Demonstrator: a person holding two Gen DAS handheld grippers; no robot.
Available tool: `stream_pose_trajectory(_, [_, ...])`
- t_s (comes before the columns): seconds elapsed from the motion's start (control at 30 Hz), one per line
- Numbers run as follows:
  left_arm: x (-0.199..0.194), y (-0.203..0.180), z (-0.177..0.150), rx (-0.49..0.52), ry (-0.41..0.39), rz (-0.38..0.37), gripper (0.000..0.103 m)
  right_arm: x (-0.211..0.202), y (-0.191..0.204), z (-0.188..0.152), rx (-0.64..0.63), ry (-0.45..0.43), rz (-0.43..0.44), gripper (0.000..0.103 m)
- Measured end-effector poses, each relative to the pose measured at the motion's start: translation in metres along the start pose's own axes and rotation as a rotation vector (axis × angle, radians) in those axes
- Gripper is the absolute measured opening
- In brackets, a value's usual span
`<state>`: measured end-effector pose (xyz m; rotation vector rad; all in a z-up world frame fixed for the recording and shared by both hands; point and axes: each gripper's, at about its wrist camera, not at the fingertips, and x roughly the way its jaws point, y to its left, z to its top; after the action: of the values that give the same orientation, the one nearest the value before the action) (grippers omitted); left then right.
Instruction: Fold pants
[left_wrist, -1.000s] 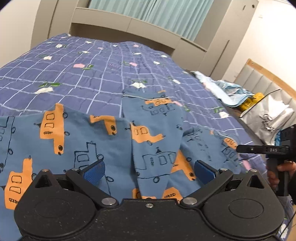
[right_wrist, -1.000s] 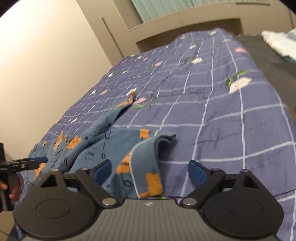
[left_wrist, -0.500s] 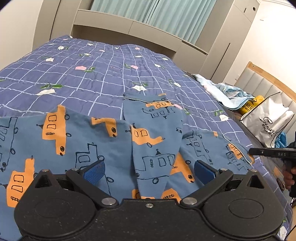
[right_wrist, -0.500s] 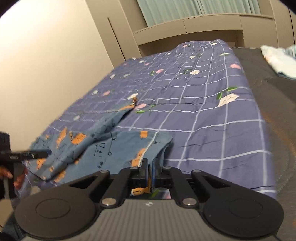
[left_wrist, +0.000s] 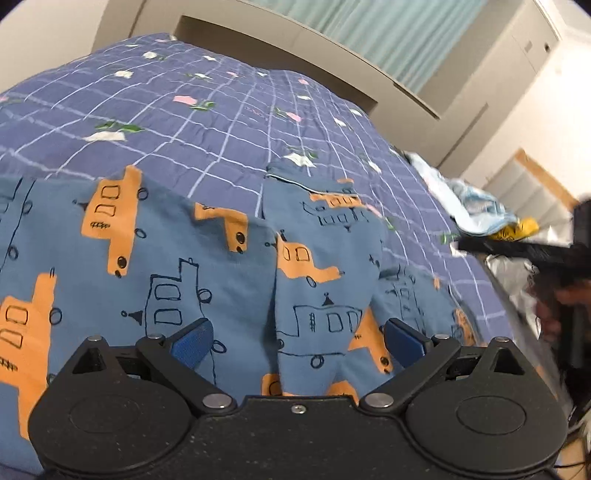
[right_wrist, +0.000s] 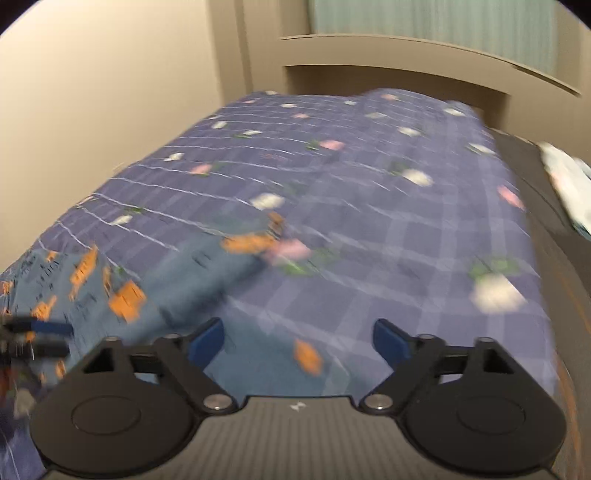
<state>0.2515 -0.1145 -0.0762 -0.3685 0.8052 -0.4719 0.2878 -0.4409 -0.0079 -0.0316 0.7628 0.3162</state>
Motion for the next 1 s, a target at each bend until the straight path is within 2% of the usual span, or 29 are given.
stream_pose_trajectory(0.13, [0.001,0.004,-0.002,-0.052,-0.01,-0.014,0.097,0.062,0.046,0.046,-0.073,0.065,0.032,0.099])
stream_pose_trajectory(0.27, [0.002,0.01,-0.004,-0.094,-0.012,-0.035,0.087,0.123,0.092,0.078,-0.13,0.154,0.015,0.097])
stream_pose_trajectory(0.4, [0.003,0.017,-0.004,-0.13,-0.006,-0.074,0.067,0.163,0.118,0.094,-0.141,0.207,-0.031,0.077])
stream_pose_trajectory(0.5, [0.006,0.02,-0.003,-0.137,0.003,-0.074,0.052,0.181,0.125,0.1,-0.131,0.234,-0.076,0.061])
stream_pose_trajectory(0.57, [0.009,0.023,-0.003,-0.144,0.012,-0.073,0.048,0.193,0.13,0.102,-0.139,0.251,-0.114,0.059])
stream_pose_trajectory(0.67, [0.012,0.028,-0.002,-0.177,0.016,-0.08,0.048,0.203,0.131,0.103,-0.135,0.279,-0.153,0.057])
stream_pose_trajectory(0.77, [0.015,0.033,0.0,-0.211,0.014,-0.085,0.048,0.214,0.132,0.101,-0.135,0.306,-0.182,0.05])
stream_pose_trajectory(0.83, [0.015,0.035,0.001,-0.229,0.015,-0.083,0.048,0.218,0.131,0.097,-0.152,0.309,-0.213,0.022])
stream_pose_trajectory(0.87, [0.015,0.035,0.002,-0.232,0.014,-0.082,0.049,0.215,0.13,0.095,-0.152,0.297,-0.201,0.02])
stream_pose_trajectory(0.9, [0.015,0.036,0.003,-0.234,0.014,-0.079,0.049,0.211,0.128,0.094,-0.146,0.281,-0.19,0.011])
stream_pose_trajectory(1.0, [0.02,0.041,0.008,-0.264,0.03,-0.085,0.046,0.191,0.119,0.093,-0.101,0.215,-0.16,0.007])
